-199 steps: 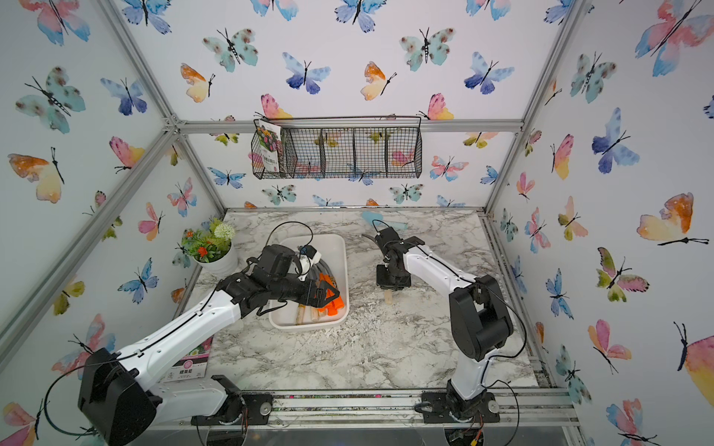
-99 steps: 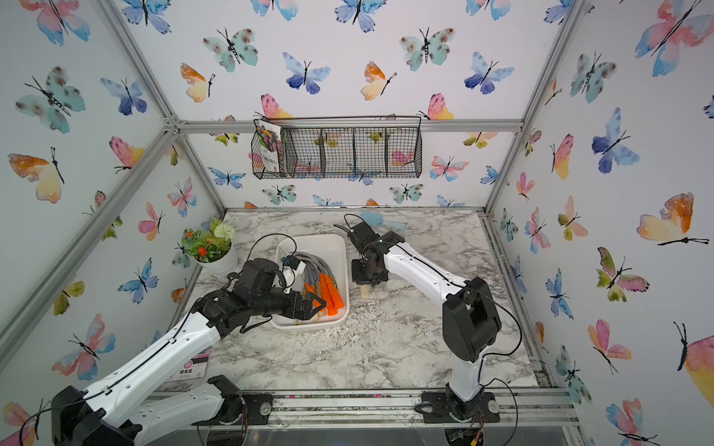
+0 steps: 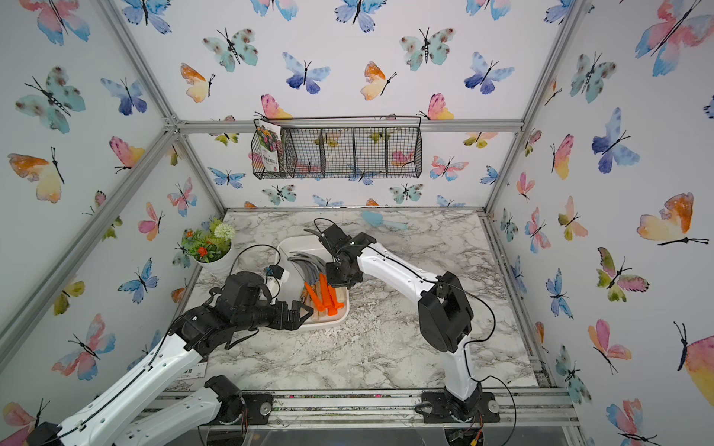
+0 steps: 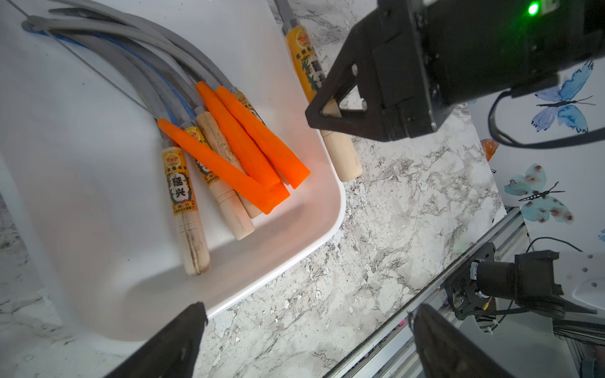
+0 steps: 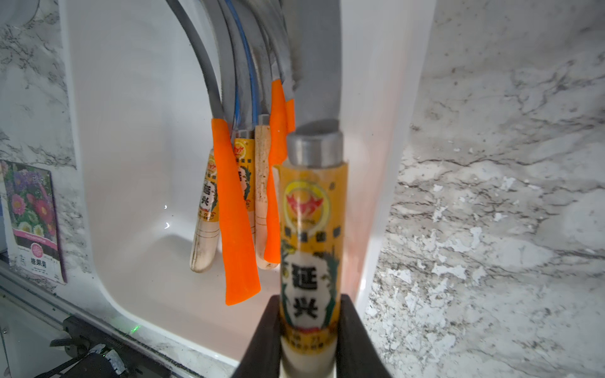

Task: Put small sickles into storage boxes
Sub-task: Place the sickle in the storage box.

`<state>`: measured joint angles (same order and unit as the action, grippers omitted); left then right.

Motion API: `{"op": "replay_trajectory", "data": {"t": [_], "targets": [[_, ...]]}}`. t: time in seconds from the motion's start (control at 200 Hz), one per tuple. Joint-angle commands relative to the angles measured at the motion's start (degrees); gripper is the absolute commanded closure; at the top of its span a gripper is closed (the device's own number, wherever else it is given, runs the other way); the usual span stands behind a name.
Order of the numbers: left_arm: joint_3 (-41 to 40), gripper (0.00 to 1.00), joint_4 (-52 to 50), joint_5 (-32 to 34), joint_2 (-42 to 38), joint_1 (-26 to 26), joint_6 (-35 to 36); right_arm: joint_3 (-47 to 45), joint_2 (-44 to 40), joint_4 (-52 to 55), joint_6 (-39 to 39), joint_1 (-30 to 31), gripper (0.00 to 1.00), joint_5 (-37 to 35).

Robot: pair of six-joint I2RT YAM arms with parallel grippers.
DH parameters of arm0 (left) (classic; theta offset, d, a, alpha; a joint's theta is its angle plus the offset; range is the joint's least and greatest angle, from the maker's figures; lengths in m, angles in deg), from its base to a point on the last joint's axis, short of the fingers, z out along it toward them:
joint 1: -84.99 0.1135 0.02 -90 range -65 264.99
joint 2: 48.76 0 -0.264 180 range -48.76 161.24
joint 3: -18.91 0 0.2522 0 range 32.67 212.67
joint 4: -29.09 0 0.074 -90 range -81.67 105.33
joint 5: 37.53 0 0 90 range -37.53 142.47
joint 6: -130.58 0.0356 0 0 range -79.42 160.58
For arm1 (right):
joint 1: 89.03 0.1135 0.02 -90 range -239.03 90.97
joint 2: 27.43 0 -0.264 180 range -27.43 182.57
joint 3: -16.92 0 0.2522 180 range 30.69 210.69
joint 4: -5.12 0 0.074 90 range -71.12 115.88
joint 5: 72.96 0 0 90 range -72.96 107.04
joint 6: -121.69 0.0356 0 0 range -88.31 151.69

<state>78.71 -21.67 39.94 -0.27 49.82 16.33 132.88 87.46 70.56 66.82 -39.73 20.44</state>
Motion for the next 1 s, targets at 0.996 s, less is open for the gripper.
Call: {"op": "replay_trajectory", "data": {"t": [0.996], "targets": [[11.56, 0.02, -8.01, 7.53, 0.95, 7.35, 1.55, 5.88, 7.89, -1.03, -3.74, 1.74, 0.52, 5.27]]}}
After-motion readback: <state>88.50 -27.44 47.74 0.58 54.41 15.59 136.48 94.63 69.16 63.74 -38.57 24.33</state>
